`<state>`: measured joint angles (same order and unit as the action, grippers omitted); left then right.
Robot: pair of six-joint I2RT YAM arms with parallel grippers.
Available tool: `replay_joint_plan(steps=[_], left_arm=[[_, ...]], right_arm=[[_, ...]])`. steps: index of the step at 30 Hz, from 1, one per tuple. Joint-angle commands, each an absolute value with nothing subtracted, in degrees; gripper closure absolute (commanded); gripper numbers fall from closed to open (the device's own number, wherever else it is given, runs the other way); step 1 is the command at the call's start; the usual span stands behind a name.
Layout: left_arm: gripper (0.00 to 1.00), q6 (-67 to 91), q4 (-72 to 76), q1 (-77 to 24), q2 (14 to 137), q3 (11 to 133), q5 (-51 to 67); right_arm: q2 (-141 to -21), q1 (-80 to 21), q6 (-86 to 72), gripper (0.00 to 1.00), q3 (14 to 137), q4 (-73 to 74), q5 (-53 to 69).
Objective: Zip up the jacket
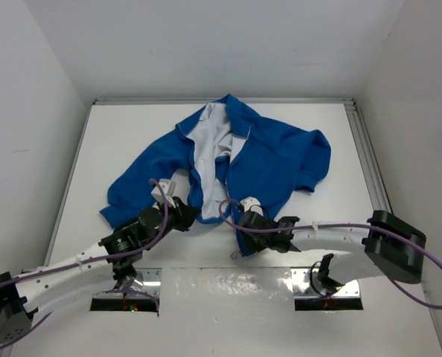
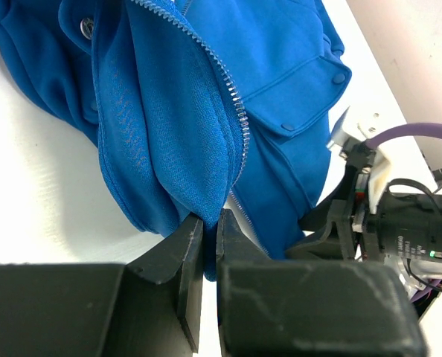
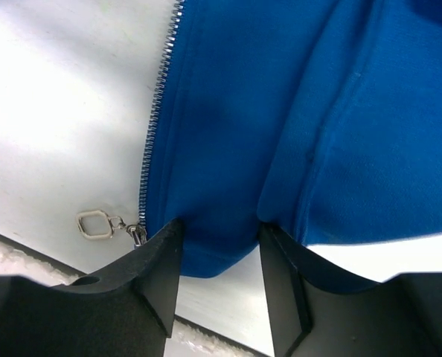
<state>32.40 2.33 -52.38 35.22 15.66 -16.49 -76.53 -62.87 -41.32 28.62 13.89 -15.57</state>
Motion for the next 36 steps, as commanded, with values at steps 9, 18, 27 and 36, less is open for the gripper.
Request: replay_joint_plan(steps=[9,18,27,36], left_arm=[[1.00,32.17,3.86,-51.86,34.72,17.58,-17.05],[1.00,32.17,3.78,-51.86,34.45,17.58,-17.05],[1.00,32.08,4.04,-51.86,34.81,16.97,-17.05],[1.00,31.20,3.70,-51.86,35.16,17.66,-17.40]], right_arm=[[-70.92,-63.72,-43.59,0.56,31.20,18.46,-16.79],[-76.99,-64.34,-44.30,0.61,30.94,16.18,-15.73],[-77.35,-64.51,-45.09,0.60,32.60,15.46,-15.46],[-75.50,-66.88,-45.70,0.68,35.16,18.81,-17.67]])
